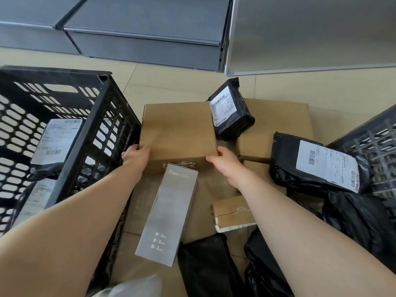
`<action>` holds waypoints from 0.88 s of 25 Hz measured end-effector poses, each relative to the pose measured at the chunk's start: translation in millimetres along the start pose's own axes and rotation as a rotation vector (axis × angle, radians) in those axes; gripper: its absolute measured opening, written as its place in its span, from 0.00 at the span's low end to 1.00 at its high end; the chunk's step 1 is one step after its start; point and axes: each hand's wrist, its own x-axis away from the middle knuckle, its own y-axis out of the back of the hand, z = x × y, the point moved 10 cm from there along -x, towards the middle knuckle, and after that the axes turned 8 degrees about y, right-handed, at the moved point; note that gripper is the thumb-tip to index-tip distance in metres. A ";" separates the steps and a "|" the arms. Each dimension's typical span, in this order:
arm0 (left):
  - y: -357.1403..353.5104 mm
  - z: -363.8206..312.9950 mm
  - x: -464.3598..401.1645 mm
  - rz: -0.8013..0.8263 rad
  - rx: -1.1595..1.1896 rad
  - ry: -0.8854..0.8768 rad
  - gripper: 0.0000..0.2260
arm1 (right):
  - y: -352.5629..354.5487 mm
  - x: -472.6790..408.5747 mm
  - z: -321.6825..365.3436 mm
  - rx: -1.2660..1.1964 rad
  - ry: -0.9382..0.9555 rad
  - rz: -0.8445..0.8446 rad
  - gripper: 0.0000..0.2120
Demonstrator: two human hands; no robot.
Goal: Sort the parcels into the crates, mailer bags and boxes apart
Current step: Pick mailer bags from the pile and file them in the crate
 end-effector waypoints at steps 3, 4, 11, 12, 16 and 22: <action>4.3 -8.6 10.4 -0.029 0.044 -0.027 0.22 | 3.6 1.1 2.0 -0.093 0.019 -0.052 0.29; 5.0 -10.2 13.4 -0.028 0.078 -0.025 0.23 | 4.2 2.2 2.5 -0.136 0.015 -0.060 0.27; 3.7 -21.9 25.4 0.103 0.404 -0.012 0.22 | 20.7 13.3 16.4 -0.384 0.021 -0.178 0.15; 3.6 -25.9 27.6 0.114 0.404 -0.035 0.21 | 22.4 14.0 18.1 -0.418 0.020 -0.186 0.14; 0.0 -37.1 33.5 0.201 0.384 -0.076 0.30 | 32.6 18.3 30.0 -0.513 0.045 -0.202 0.15; -12.7 -48.8 62.0 0.457 0.360 0.029 0.19 | 69.6 32.3 52.5 -0.428 0.084 -0.217 0.19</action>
